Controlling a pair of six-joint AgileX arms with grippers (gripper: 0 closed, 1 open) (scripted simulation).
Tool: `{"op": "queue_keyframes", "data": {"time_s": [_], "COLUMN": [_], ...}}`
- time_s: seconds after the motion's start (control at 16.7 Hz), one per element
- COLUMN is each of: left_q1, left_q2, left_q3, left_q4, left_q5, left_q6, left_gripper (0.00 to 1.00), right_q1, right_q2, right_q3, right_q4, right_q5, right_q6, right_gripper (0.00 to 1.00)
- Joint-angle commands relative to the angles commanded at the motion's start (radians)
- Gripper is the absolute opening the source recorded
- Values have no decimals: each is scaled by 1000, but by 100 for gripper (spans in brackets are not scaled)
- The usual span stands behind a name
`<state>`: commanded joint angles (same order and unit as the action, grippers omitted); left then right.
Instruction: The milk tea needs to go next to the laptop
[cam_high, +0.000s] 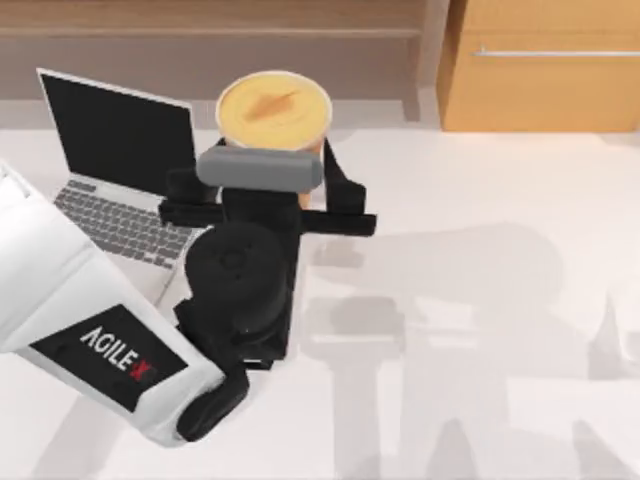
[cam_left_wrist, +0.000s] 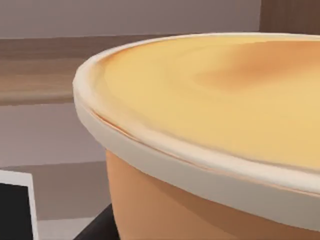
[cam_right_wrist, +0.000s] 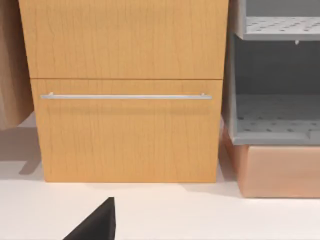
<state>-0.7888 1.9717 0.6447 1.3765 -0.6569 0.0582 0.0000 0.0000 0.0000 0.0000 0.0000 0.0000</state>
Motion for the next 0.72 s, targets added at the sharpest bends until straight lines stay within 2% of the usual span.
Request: {"op": "queue_keyframes", "data": {"time_s": [0.36,0.72], "left_q1": [-61,-24], "left_q2": [-17,57], "left_q3": [9,19], "left_q4": [3,74], "left_q5": [21,7], "left_q6": [46,7], "left_gripper": [0,0], "right_q1": [0,0], "right_q2": [0,0], "right_q3": [0,0], "right_q4": [0,0], "right_q5": [0,0], "right_q6": [0,0], "right_gripper": [100,100]}}
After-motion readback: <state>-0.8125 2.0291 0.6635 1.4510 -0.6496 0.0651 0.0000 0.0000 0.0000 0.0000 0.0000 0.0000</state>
